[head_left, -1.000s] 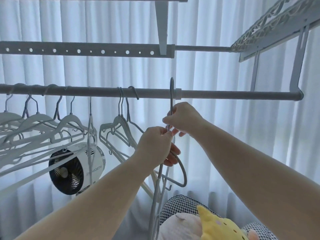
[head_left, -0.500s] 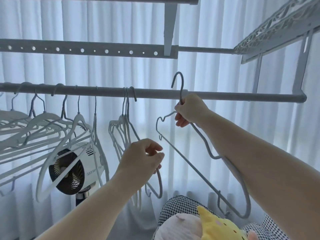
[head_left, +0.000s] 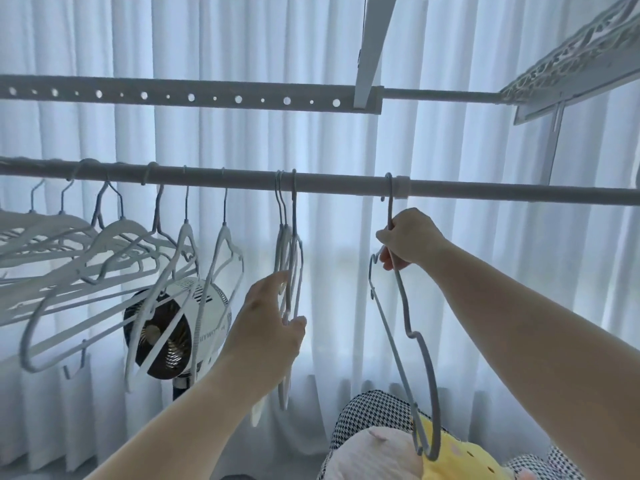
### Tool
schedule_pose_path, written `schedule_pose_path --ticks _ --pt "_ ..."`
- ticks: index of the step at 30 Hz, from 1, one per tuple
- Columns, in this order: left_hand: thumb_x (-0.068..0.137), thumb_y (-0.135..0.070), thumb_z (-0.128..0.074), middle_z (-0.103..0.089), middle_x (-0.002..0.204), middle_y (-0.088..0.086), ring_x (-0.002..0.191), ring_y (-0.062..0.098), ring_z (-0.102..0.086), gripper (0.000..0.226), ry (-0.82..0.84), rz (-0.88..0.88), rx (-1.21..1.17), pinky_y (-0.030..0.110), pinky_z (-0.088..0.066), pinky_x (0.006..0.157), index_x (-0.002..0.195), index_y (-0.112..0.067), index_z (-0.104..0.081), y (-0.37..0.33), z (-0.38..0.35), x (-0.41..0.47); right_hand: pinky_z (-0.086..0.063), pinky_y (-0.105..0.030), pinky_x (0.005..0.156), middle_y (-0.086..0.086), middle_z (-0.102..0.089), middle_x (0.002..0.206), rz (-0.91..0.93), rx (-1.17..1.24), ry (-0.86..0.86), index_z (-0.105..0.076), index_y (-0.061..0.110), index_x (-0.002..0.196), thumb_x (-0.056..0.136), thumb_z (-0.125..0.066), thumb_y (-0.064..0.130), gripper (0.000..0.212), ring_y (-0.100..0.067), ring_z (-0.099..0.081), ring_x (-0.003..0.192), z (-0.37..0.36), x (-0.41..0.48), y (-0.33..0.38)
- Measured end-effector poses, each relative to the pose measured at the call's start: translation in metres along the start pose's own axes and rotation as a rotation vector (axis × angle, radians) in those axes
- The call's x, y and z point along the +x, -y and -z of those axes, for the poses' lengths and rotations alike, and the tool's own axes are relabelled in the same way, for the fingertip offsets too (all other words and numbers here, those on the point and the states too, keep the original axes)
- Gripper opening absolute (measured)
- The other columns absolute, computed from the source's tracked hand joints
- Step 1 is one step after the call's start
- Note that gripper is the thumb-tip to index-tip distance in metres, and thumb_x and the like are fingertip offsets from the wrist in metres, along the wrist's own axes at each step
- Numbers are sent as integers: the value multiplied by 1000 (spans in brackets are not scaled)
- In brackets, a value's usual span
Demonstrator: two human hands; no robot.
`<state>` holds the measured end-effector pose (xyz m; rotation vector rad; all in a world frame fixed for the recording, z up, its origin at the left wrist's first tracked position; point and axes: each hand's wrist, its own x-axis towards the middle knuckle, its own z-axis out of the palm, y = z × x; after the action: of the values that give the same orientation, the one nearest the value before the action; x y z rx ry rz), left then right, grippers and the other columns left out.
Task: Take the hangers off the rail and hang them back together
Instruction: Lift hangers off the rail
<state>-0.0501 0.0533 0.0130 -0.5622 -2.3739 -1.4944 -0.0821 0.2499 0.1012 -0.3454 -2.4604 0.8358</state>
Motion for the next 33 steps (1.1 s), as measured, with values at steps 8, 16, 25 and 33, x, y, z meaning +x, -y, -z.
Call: schedule_pose_path --ticks 8,16,25,33 --pt "90 -14 -47 -57 91 -9 90 26 -65 39 14 72 102 47 -55 80 128 -20 -39 11 3 -1 -38 -32 77 -10 -58 87 246 -233 -493 -57 5 99 93 -44 29 28 -30 -56 94 18 -17 5" --pt "95 -16 -37 -45 33 -3 20 7 -41 25 18 63 186 17 -40 36 97 -12 -62 -1 21 9 1 -39 119 -2 -25 153 389 -504 -251 -20 16 146 92 -46 30 61 -22 -19 143 24 3 2" --pt "96 -12 -30 -69 64 13 58 28 -64 38 -1 30 182 32 -55 60 61 -19 -46 -25 21 41 -1 -37 119 -4 -33 148 391 -549 -248 -22 15 145 93 -45 28 58 -23 -25 139 26 1 1" --pt "96 -19 -32 -69 64 6 47 15 -53 30 -7 -8 339 31 -51 71 86 -14 -60 -22 16 39 -2 -34 120 -4 -35 146 388 -531 -238 -23 14 144 91 -47 20 58 -22 -26 139 29 -3 2"
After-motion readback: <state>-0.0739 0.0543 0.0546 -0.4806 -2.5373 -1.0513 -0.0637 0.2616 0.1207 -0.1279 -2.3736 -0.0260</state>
